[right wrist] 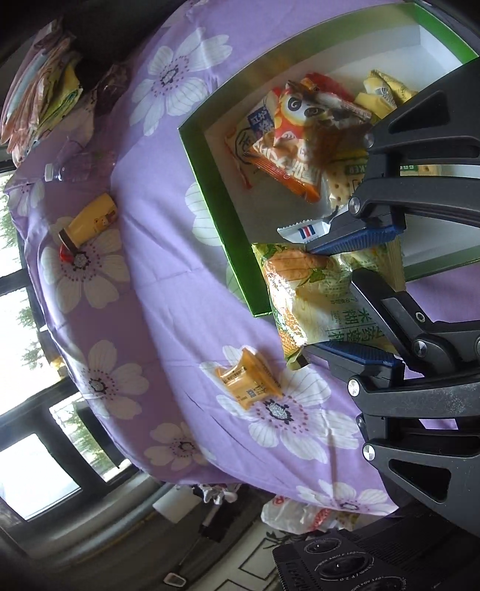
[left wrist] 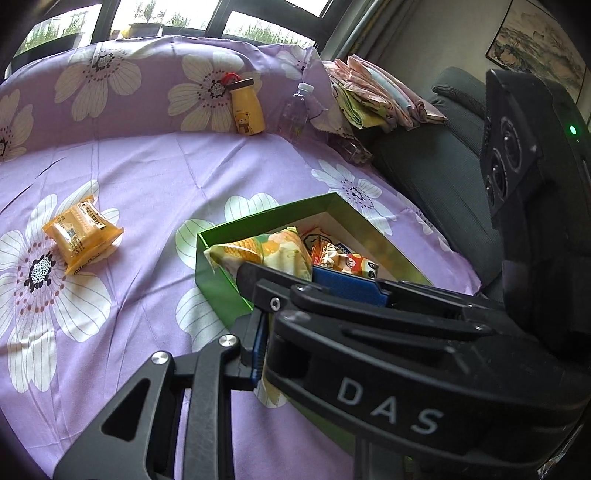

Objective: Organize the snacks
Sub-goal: 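Lift the corn packet and carry it over the green box, then lower the corn packet into the box and open the right gripper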

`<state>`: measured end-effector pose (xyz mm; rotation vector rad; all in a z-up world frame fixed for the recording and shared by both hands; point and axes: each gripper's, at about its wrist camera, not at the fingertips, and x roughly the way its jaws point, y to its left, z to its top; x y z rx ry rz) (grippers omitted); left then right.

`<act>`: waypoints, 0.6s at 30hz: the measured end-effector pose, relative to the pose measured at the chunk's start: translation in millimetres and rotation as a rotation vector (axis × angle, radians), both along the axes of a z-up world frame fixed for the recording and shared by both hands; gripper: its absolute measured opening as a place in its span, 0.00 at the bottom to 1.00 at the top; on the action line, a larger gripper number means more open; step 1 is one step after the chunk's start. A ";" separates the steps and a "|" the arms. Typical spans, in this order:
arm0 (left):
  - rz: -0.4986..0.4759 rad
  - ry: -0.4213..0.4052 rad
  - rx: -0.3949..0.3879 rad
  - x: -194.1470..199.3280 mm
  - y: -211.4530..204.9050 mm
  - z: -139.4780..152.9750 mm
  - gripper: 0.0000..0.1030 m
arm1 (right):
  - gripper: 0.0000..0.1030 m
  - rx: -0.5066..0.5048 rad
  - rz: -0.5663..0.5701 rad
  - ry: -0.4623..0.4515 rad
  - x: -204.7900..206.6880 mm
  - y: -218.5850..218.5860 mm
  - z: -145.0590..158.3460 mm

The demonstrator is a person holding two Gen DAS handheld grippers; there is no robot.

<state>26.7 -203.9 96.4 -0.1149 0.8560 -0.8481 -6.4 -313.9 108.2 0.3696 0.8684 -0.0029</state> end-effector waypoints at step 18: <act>-0.033 0.033 0.011 3.1 -36.8 -4.4 0.20 | 0.46 0.021 -0.040 0.024 -2.2 -38.1 -4.9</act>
